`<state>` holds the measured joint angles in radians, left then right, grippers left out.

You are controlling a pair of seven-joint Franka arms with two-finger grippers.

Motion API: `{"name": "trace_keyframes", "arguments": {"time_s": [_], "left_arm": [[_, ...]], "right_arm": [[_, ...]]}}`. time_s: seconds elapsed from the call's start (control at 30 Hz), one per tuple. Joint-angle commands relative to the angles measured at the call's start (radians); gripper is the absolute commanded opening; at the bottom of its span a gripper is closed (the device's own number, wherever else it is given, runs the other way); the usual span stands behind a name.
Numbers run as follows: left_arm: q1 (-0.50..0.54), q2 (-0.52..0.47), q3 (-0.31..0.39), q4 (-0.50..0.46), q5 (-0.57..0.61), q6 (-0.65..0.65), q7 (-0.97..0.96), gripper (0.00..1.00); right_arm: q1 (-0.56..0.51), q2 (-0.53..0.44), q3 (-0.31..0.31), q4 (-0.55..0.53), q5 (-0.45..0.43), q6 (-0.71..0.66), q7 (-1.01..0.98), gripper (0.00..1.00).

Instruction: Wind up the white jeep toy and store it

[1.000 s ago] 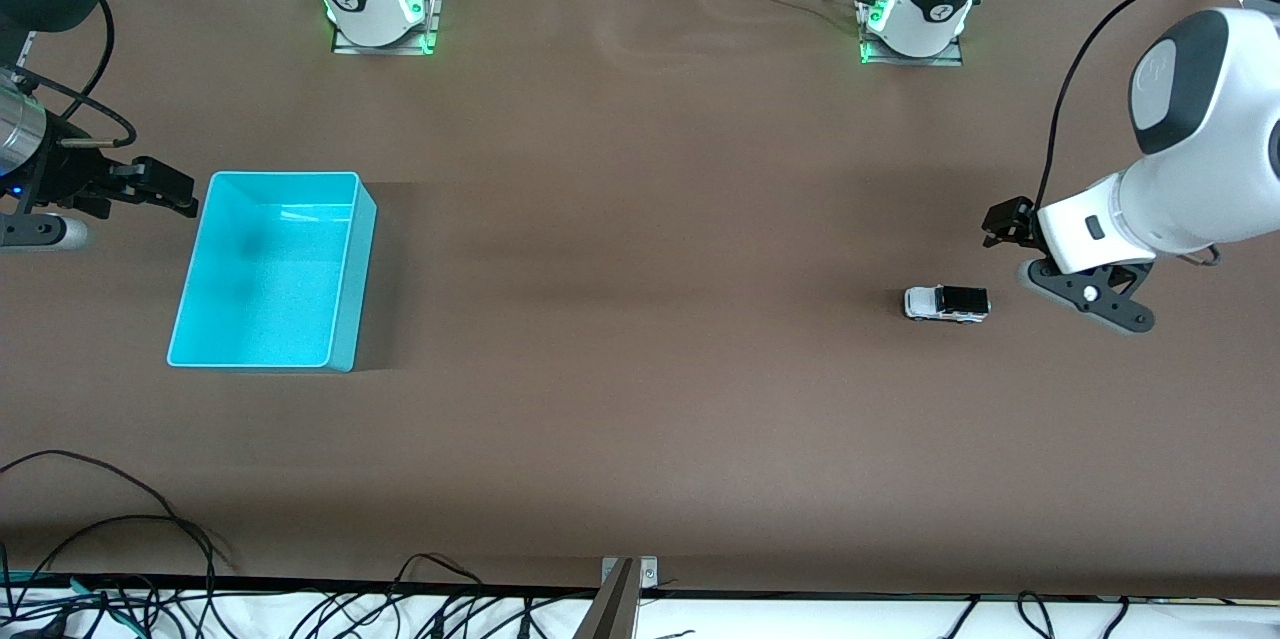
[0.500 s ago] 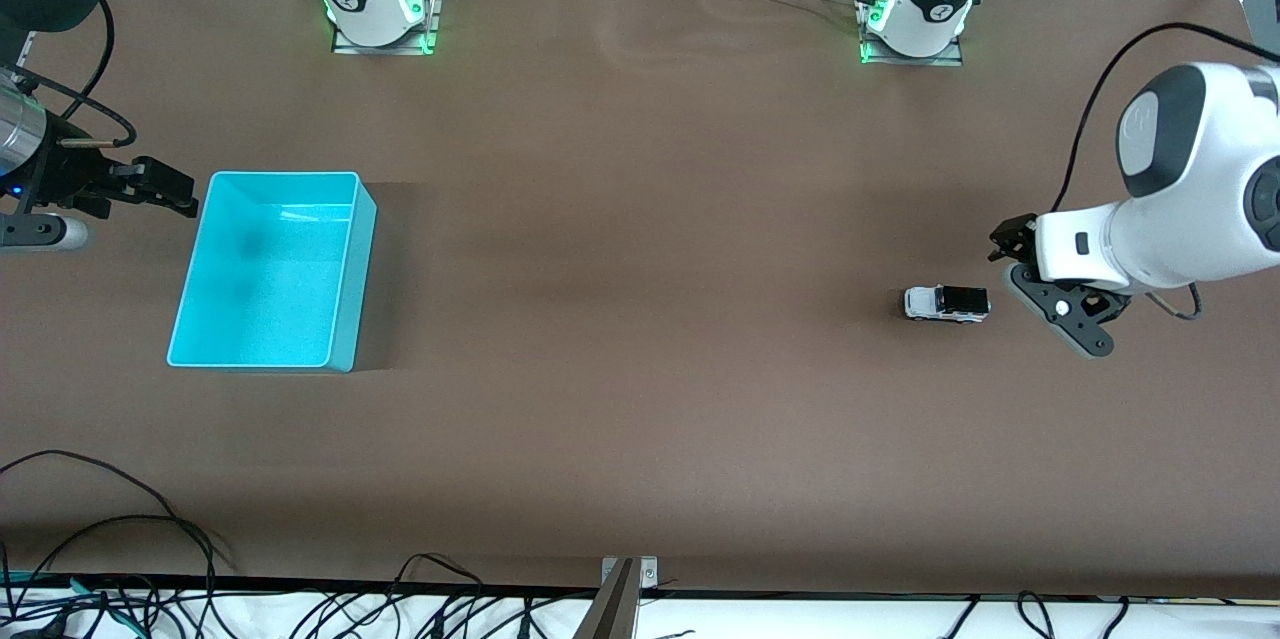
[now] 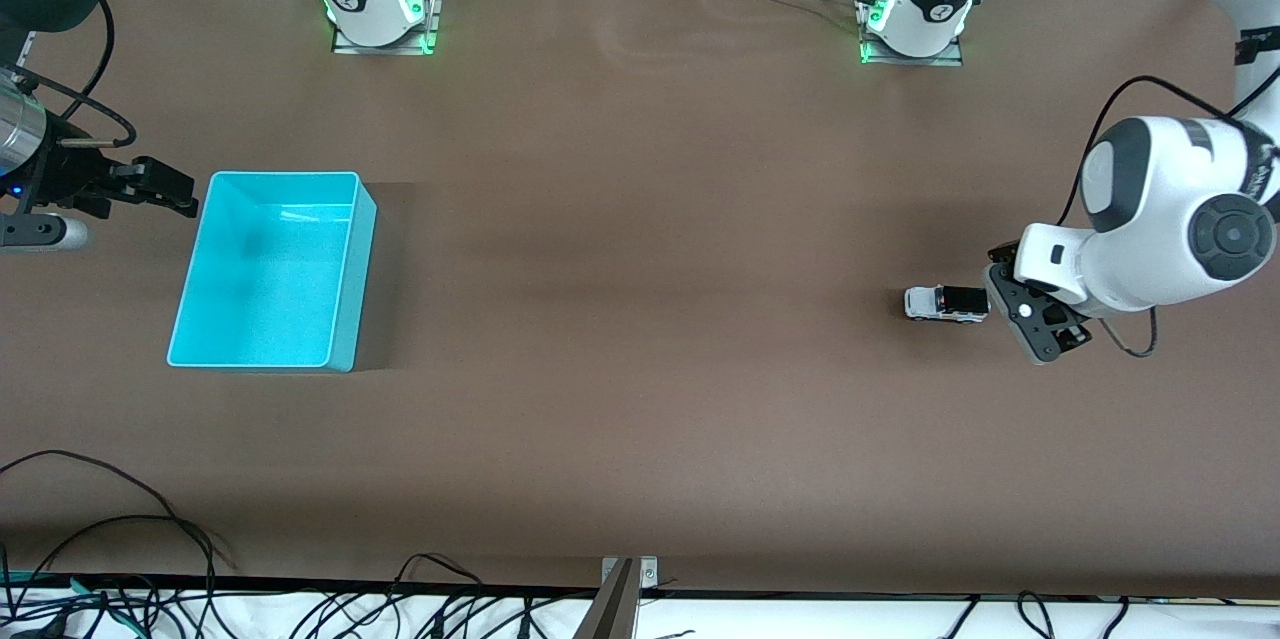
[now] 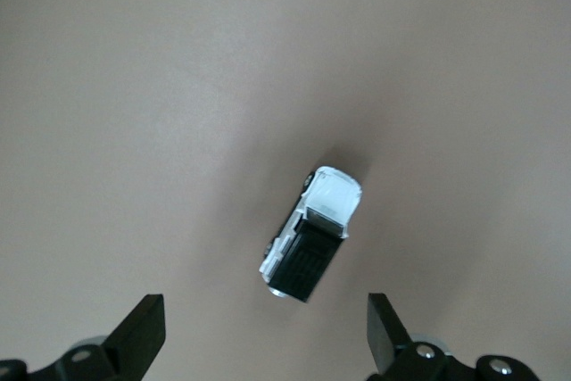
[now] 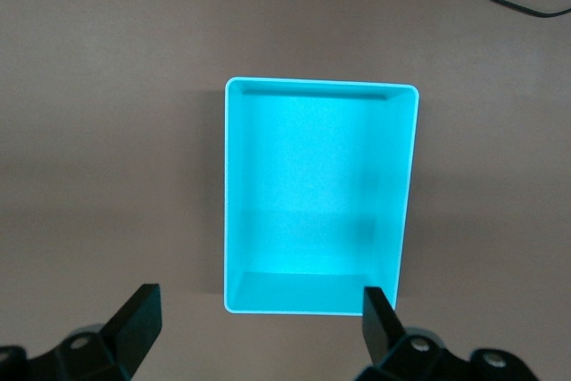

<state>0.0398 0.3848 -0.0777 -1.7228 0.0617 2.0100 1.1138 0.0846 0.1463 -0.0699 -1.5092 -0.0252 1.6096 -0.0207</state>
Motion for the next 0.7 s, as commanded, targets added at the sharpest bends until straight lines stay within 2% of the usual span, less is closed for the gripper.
{"name": "trace_keyframes", "arguments": {"time_s": [0.0,0.43,0.67], "left_arm": [[0.003,0.025,-0.005,-0.017,0.053,0.058,0.103,1.0],[0.005,0.049,-0.005,-0.139,0.055,0.251,0.224,1.0],[0.005,0.077,-0.005,-0.159,0.062,0.318,0.282,1.0]], "right_arm": [[-0.003,-0.01,0.001,-0.009,0.019,0.006,-0.007,1.0],[-0.003,-0.01,0.001,-0.009,0.019,0.006,-0.007,1.0],[-0.003,-0.01,0.001,-0.009,0.019,0.006,-0.005,1.0]]}}
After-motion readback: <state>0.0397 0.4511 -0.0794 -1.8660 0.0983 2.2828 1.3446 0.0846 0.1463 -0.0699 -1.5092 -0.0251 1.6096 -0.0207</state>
